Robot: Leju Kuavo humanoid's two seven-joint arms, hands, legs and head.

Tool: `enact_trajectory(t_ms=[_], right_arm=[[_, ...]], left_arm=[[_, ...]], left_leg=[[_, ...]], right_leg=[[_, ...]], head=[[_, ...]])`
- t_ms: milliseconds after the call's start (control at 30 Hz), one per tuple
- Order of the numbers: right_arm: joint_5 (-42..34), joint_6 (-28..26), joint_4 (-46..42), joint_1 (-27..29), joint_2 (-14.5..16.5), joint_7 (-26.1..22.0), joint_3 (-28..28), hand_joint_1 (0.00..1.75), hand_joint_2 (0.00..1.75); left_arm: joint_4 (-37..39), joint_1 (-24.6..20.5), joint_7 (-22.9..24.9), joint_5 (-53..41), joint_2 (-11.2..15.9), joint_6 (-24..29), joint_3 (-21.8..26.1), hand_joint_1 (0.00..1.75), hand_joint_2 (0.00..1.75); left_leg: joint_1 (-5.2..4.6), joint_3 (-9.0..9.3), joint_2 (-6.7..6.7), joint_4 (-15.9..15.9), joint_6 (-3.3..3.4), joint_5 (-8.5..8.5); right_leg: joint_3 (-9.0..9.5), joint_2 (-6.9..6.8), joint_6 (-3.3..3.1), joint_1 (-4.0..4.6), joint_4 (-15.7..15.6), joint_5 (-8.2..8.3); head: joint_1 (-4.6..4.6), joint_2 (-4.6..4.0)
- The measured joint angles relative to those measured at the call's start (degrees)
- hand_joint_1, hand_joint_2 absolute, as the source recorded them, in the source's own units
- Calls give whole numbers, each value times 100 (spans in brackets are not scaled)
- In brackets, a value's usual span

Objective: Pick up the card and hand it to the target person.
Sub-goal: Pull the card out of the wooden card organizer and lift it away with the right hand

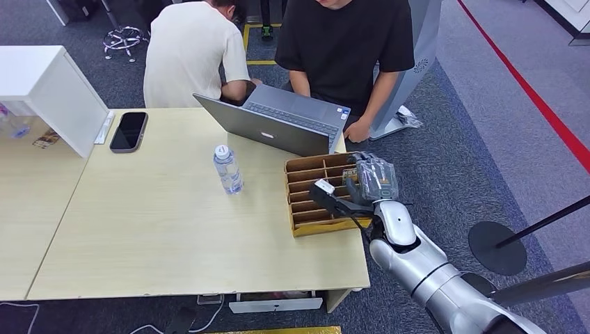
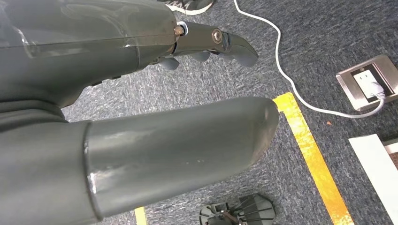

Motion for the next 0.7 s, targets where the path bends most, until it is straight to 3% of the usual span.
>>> enact_trajectory(t_ms=[567,633,700], right_arm=[[479,3,365,-103,0,298,152,96,175],[479,4,369,-102,0,311,161,101,175],[481,3,369,-102,0,330,164,117,175]], left_arm=[[0,0,-5,15,-1,0,0,0,0],[0,0,-8,19,-1,0,0,0,0],[0,0,-8,19,-1,0,0,0,0]], left_leg=[[0,1,0,0,0,0],[0,1,0,0,0,0],[0,1,0,0,0,0]], right_leg=[[0,0,0,0,0,0],[0,0,0,0,0,0],[0,0,0,0,0,0]], head=[[0,0],[1,0],[1,0]])
